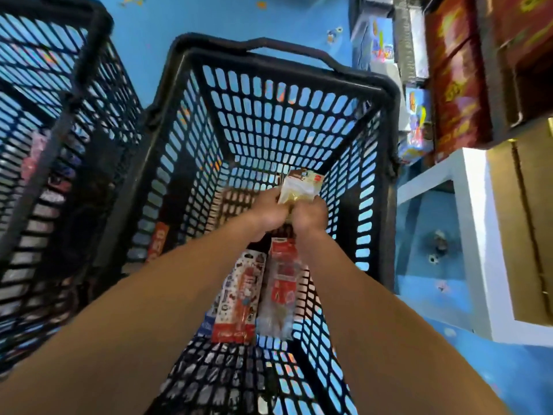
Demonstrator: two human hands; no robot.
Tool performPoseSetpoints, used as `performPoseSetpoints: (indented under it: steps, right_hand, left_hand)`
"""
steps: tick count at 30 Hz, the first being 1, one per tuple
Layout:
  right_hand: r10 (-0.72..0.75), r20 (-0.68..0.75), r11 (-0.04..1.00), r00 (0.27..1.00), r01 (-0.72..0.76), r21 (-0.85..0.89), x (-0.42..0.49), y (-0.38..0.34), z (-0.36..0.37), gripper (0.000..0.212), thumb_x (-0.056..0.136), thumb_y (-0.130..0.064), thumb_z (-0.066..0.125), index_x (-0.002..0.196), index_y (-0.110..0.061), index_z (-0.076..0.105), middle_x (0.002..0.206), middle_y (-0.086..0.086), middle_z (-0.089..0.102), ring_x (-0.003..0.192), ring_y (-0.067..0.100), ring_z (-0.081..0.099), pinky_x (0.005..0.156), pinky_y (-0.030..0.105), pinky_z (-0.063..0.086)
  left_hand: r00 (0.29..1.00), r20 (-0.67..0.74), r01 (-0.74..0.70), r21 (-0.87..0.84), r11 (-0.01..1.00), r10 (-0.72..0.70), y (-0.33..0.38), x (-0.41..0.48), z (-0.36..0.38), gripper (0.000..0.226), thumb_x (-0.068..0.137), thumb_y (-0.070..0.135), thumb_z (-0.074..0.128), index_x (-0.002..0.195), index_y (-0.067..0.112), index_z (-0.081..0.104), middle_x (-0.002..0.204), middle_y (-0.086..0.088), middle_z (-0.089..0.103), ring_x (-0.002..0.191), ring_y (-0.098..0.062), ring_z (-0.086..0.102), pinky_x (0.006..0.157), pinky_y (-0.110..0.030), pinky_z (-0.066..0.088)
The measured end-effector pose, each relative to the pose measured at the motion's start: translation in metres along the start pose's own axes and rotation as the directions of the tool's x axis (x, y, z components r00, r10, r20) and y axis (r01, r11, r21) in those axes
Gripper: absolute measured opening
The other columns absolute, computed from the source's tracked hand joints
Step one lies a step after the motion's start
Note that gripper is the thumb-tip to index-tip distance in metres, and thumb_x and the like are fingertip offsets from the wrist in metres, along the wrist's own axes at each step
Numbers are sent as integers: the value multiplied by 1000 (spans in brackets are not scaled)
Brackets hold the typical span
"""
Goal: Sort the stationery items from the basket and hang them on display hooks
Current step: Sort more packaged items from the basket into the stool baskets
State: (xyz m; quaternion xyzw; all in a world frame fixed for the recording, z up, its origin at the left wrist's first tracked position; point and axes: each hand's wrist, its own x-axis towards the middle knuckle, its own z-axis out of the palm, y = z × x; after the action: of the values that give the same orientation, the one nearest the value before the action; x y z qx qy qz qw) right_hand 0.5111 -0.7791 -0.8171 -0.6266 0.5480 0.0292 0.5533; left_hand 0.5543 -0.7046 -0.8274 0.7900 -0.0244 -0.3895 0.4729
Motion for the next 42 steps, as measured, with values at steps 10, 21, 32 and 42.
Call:
performPoseSetpoints:
  steps: [10,21,32,42]
  right_hand:
    - [-29,-54,995,998,24,-95,-8,-4,-5,37,99,-13,50,136,-8,50,131,16,62,118,36,62,99,43,53]
    - [-368,83,877,926,375,-299,-124,-16,-25,39,100,-19,58,136,-4,50,118,10,65,108,31,63,81,29,45]
    - [-489,34,861,872,489,-138,-298,3,-54,40,95,-24,69,131,-14,55,121,0,65,113,26,65,101,49,51]
    - [-798,-29,570,602,737,-364,-396,99,-74,26,92,-30,66,115,-19,59,95,-6,59,83,14,57,72,32,48]
  left_hand:
    - [995,29,89,148,985,-94,6,-9,-16,32,100,23,62,128,8,56,127,-16,65,115,-33,63,99,-48,55]
    - [999,-24,-39,118,992,42,19,-100,-80,27,96,12,67,121,12,58,103,0,67,101,-23,64,75,-26,50]
    - [968,169,-223,238,945,186,41,-260,-150,73,92,9,76,154,12,37,143,-6,53,97,-15,59,73,-25,57]
    - [861,496,-65,334,940,-117,-5,-389,-174,10,97,10,70,106,11,68,104,-8,78,100,-16,76,62,-18,54]
